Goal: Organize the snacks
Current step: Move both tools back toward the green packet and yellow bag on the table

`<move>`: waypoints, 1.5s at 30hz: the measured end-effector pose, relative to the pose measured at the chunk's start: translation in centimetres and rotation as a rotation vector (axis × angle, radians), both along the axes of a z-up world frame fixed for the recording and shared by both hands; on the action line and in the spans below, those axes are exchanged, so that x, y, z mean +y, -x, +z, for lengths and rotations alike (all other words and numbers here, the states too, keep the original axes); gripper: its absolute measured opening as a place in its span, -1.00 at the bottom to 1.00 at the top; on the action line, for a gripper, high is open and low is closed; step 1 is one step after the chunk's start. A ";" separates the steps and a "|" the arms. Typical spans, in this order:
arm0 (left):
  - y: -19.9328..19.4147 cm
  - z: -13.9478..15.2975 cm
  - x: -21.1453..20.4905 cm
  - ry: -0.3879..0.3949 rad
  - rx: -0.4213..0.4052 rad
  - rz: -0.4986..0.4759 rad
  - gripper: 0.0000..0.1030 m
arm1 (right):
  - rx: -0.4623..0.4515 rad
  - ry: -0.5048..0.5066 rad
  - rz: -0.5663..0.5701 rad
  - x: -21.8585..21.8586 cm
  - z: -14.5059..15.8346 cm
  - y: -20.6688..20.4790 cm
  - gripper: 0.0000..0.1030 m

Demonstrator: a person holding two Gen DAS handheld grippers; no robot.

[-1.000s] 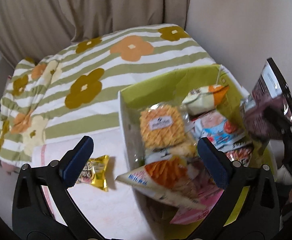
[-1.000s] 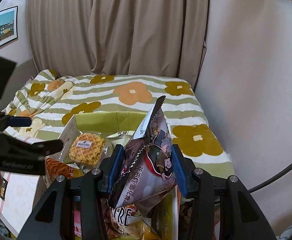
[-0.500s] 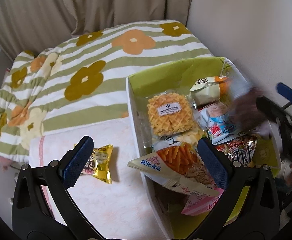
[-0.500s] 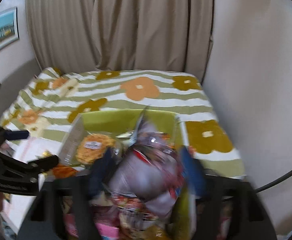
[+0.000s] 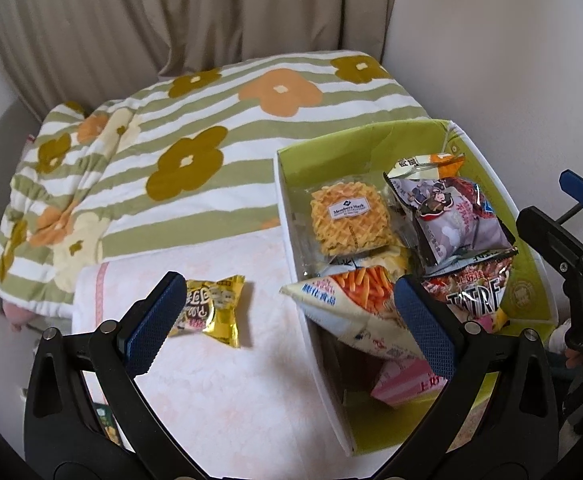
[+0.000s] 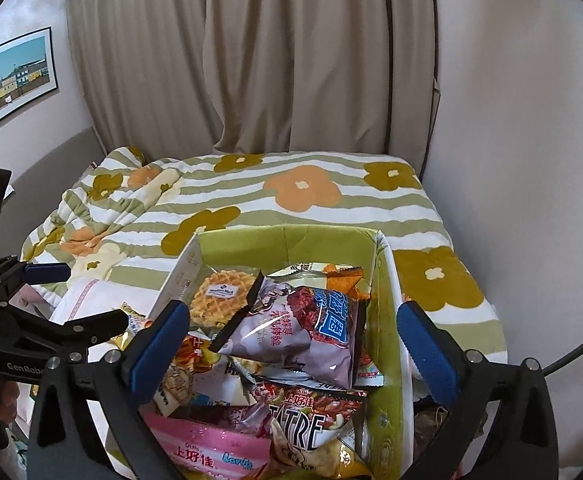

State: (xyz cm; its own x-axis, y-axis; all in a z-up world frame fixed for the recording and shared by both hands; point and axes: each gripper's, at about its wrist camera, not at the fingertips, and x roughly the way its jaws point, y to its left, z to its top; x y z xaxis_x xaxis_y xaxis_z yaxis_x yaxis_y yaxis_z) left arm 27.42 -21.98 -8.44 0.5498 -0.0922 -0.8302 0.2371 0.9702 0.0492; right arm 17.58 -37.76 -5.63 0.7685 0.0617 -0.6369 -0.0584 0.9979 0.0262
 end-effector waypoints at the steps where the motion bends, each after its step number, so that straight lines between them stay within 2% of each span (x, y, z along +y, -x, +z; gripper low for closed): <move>1: 0.5 0.3 0.2 -0.002 -0.008 0.007 0.99 | -0.006 0.001 0.005 0.1 0.2 0.3 0.99; 6: 2.9 1.7 1.1 -0.003 -0.046 0.048 0.99 | -0.043 -0.006 0.047 0.5 1.4 1.5 0.99; 12: 6.3 3.1 3.5 0.007 -0.090 0.140 0.99 | -0.092 -0.019 0.135 1.9 3.0 2.9 0.99; 17: 9.0 3.8 6.7 0.005 -0.109 0.225 0.99 | -0.092 -0.024 0.214 3.9 3.7 3.3 1.00; 24: 11.5 3.9 12.0 0.030 -0.095 0.317 0.99 | -0.092 0.008 0.322 8.5 4.4 4.1 1.00; 27: 12.5 3.6 14.8 0.046 -0.086 0.350 0.99 | -0.114 0.024 0.335 10.6 4.5 4.3 1.00; 30: 13.3 2.9 17.8 0.060 -0.063 0.375 0.99 | -0.112 0.024 0.342 12.9 4.2 4.1 1.00; 33: 14.1 1.9 20.8 0.098 -0.024 0.379 0.99 | -0.069 -0.008 0.341 15.1 3.6 3.3 1.00; 38: 14.5 -0.8 25.6 0.102 0.060 0.391 0.99 | -0.021 -0.030 0.341 18.6 2.4 2.2 1.00; 45: 14.2 -5.5 30.6 0.206 0.203 0.372 0.99 | 0.061 -0.063 0.306 22.8 0.0 0.6 1.00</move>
